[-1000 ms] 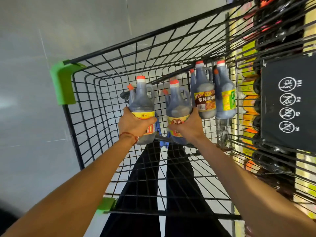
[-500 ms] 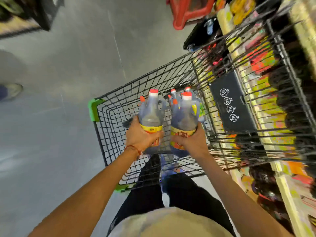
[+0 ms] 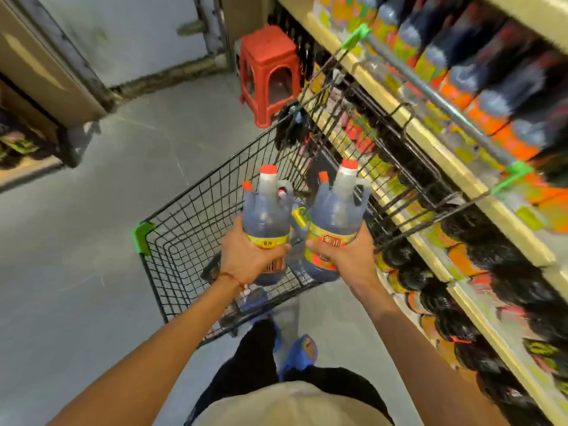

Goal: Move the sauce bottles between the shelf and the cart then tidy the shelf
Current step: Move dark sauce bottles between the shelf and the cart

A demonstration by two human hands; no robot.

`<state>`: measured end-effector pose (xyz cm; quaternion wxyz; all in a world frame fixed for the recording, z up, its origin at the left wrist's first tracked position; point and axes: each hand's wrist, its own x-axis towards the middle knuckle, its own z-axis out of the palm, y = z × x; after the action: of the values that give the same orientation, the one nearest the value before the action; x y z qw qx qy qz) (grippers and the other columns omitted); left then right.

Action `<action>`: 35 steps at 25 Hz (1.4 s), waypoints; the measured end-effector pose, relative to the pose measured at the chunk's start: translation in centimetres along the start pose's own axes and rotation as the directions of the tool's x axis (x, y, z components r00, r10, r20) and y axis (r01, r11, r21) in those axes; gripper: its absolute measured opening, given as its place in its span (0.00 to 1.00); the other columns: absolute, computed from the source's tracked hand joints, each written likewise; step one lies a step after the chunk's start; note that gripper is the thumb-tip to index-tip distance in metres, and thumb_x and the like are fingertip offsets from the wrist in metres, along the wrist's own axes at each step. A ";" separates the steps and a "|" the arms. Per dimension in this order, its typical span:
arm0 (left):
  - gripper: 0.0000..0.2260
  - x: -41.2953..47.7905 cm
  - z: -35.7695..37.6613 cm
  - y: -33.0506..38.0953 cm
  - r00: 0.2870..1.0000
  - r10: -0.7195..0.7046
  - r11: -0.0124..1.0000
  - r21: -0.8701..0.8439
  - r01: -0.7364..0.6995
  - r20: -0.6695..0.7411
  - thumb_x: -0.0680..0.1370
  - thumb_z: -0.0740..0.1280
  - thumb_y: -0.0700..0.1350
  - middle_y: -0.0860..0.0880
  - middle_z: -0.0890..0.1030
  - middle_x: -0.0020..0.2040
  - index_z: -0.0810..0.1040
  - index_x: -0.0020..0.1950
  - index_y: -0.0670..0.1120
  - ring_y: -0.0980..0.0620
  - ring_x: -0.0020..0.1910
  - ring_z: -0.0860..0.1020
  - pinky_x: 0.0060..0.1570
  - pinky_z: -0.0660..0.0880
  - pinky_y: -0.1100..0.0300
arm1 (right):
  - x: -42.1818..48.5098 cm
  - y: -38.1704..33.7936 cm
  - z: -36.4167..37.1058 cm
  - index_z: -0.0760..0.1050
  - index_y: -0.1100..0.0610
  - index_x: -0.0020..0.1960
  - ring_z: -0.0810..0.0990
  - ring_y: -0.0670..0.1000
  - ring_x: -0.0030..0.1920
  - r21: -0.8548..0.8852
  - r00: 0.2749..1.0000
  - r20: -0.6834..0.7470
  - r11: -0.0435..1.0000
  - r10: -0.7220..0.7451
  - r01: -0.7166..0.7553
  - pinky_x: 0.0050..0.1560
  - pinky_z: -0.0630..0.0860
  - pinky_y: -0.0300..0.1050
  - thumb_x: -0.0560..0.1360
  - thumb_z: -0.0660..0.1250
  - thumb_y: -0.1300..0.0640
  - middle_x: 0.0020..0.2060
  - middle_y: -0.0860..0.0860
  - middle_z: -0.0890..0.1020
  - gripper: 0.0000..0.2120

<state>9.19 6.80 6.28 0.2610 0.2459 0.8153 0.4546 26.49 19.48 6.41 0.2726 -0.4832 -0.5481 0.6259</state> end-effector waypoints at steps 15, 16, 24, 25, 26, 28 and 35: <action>0.42 -8.4 11.0 8.5 0.599 0.444 0.860 -0.132 -0.492 0.666 0.59 0.81 0.63 0.53 0.79 0.61 0.70 0.67 0.51 0.53 0.57 0.79 0.53 0.78 0.61 | -20.2 1.9 -10.4 0.72 0.49 0.66 0.84 0.41 0.56 0.047 0.743 -0.670 0.998 0.000 0.043 0.51 0.80 0.36 0.62 0.86 0.61 0.59 0.43 0.83 0.38; 0.42 -9.5 11.8 8.5 0.558 0.452 0.851 -0.147 -0.505 0.696 0.57 0.79 0.66 0.53 0.80 0.62 0.71 0.66 0.53 0.53 0.58 0.80 0.54 0.79 0.55 | -22.1 2.4 -10.6 0.72 0.48 0.66 0.84 0.40 0.56 0.061 0.704 -0.711 0.997 0.015 0.040 0.51 0.81 0.35 0.62 0.86 0.62 0.60 0.43 0.83 0.38; 0.39 -21.5 17.6 11.2 0.189 0.470 0.762 -0.288 -0.580 0.862 0.57 0.82 0.61 0.54 0.81 0.57 0.72 0.63 0.51 0.54 0.51 0.80 0.48 0.77 0.61 | -34.7 6.1 -13.9 0.71 0.49 0.67 0.85 0.46 0.56 0.189 0.400 -0.904 0.981 0.153 0.053 0.54 0.83 0.45 0.62 0.86 0.57 0.59 0.45 0.84 0.39; 0.41 -23.2 18.6 11.5 0.156 0.471 0.751 -0.301 -0.588 0.869 0.55 0.81 0.64 0.54 0.81 0.57 0.72 0.62 0.51 0.53 0.52 0.80 0.49 0.77 0.59 | -36.2 6.6 -14.8 0.71 0.48 0.67 0.85 0.47 0.56 0.199 0.361 -0.918 0.978 0.165 0.059 0.55 0.83 0.46 0.62 0.87 0.56 0.59 0.45 0.84 0.39; 0.42 -24.6 19.4 11.8 0.135 0.466 0.745 -0.306 -0.593 0.875 0.54 0.80 0.67 0.54 0.82 0.57 0.73 0.62 0.51 0.53 0.52 0.81 0.50 0.78 0.58 | -37.4 7.0 -15.6 0.72 0.47 0.66 0.85 0.48 0.56 0.207 0.326 -0.929 0.976 0.176 0.065 0.55 0.83 0.48 0.61 0.87 0.54 0.59 0.45 0.84 0.39; 0.42 -27.6 21.3 12.2 0.092 0.471 0.733 -0.332 -0.593 0.877 0.53 0.79 0.68 0.55 0.82 0.56 0.73 0.61 0.53 0.55 0.52 0.82 0.51 0.80 0.54 | -39.8 7.8 -17.7 0.73 0.48 0.65 0.85 0.49 0.56 0.216 0.266 -0.946 0.971 0.184 0.099 0.55 0.84 0.50 0.60 0.87 0.54 0.58 0.47 0.85 0.39; 0.40 -44.1 30.6 14.1 -0.080 0.448 0.685 -0.399 -0.609 0.891 0.55 0.80 0.61 0.55 0.80 0.58 0.71 0.62 0.53 0.54 0.55 0.80 0.54 0.80 0.48 | -50.8 11.8 -29.9 0.72 0.52 0.65 0.85 0.43 0.54 0.197 0.179 -0.969 0.967 0.168 0.160 0.50 0.82 0.38 0.62 0.85 0.65 0.58 0.45 0.83 0.37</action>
<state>64.13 3.93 13.68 0.4894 0.7847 0.3216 0.2031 75.25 -15.04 12.78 0.6177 -0.7334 -0.1588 0.2352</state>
